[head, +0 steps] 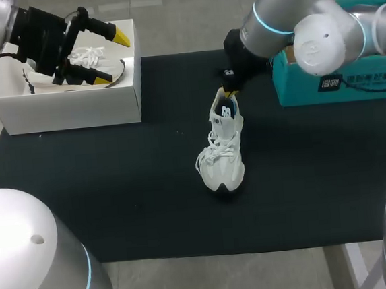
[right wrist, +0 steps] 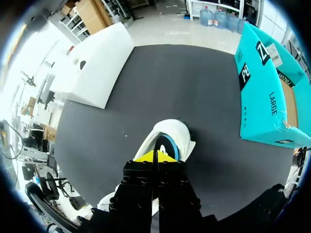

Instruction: Take the shoe out of the shoebox, open the shoe tongue, remove and reinsert the insole, then place the shoe into the shoebox

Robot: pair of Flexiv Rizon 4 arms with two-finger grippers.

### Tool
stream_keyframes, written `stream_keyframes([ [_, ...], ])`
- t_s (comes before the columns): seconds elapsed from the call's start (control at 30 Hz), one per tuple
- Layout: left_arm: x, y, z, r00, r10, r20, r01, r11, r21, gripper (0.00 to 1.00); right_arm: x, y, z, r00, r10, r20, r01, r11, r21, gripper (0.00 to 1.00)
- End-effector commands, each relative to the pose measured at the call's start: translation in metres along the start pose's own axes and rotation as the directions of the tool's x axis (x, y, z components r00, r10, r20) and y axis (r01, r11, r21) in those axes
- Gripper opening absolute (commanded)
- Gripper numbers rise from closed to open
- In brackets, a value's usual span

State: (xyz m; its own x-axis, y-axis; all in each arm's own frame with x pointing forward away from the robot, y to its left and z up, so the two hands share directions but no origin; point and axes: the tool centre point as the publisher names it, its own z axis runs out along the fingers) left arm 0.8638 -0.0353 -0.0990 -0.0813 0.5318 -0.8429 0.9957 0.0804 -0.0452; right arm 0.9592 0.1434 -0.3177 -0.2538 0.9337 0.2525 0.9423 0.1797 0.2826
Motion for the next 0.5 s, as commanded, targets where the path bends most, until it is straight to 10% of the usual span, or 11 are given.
stream_keyframes([
  [0.03, 0.0, 0.0, 0.0, 1.0, 0.0, -0.005, 0.0, 1.0, 0.001, 1.0, 0.002, 0.003, 0.011, 0.992, 0.007, 0.127, -0.007, 1.0, 0.0, 0.0],
  [0.5, 0.0, 0.0, 0.0, 1.0, 0.0, -0.005, 0.0, 1.0, 0.001, 1.0, -0.016, -0.003, 0.024, 0.982, 0.036, 0.183, -0.038, 0.999, 0.005, 0.0],
])
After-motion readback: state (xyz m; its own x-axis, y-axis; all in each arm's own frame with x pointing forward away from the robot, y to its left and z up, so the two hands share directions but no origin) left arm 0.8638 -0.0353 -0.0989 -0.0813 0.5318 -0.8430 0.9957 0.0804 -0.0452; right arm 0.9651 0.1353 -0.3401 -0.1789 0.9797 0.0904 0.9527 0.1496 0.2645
